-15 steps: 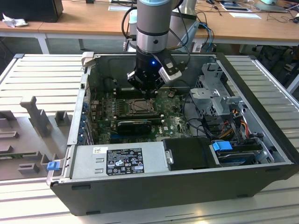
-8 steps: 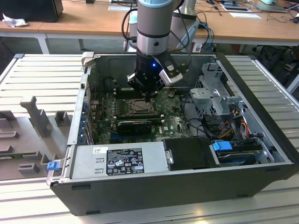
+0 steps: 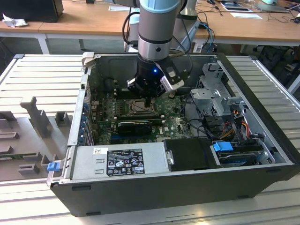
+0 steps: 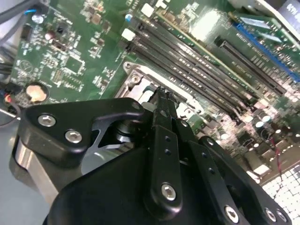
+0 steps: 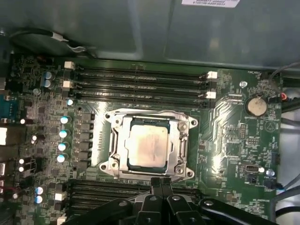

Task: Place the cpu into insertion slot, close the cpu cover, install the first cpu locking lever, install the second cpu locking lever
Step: 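Install the second cpu locking lever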

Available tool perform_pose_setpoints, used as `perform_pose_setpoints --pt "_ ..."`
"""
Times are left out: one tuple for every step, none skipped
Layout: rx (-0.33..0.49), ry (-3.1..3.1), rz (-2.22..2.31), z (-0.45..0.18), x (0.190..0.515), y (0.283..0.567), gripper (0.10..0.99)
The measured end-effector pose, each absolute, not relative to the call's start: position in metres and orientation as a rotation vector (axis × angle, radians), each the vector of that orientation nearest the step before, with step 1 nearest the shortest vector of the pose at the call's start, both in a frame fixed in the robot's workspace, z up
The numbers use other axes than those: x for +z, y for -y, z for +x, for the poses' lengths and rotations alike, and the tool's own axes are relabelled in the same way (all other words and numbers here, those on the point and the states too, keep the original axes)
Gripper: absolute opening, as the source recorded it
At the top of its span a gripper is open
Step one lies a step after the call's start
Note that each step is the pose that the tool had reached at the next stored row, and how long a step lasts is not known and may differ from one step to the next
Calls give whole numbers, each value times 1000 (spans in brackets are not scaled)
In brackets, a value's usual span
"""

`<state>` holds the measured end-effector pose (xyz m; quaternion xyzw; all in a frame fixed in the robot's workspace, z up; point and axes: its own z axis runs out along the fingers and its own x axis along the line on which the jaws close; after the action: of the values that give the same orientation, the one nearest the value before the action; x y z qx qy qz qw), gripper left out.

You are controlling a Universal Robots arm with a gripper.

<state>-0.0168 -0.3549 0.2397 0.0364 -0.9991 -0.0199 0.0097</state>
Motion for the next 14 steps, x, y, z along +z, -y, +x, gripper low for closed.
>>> perform_pose_setpoints --pt "-65 3119 114 -17 239 356 106" --pt "-68 3118 114 -17 239 356 106" --pt "-74 3118 114 -17 239 357 106" --pt "-77 3119 114 -17 238 358 106" --pt "-77 3118 114 -17 238 358 106" --pt "-78 3119 114 -17 238 359 106" --pt "-78 3118 114 -17 238 360 106" --pt "-79 3118 114 -17 238 361 106" --pt "-86 3118 114 -17 238 363 106" --pt "-93 3118 114 -17 238 365 106" --pt "-101 3117 114 -17 238 366 106" --pt "-109 3117 114 -17 238 367 106" --pt "-124 3116 114 -17 238 368 106" --pt "-138 3116 114 -17 238 369 106"
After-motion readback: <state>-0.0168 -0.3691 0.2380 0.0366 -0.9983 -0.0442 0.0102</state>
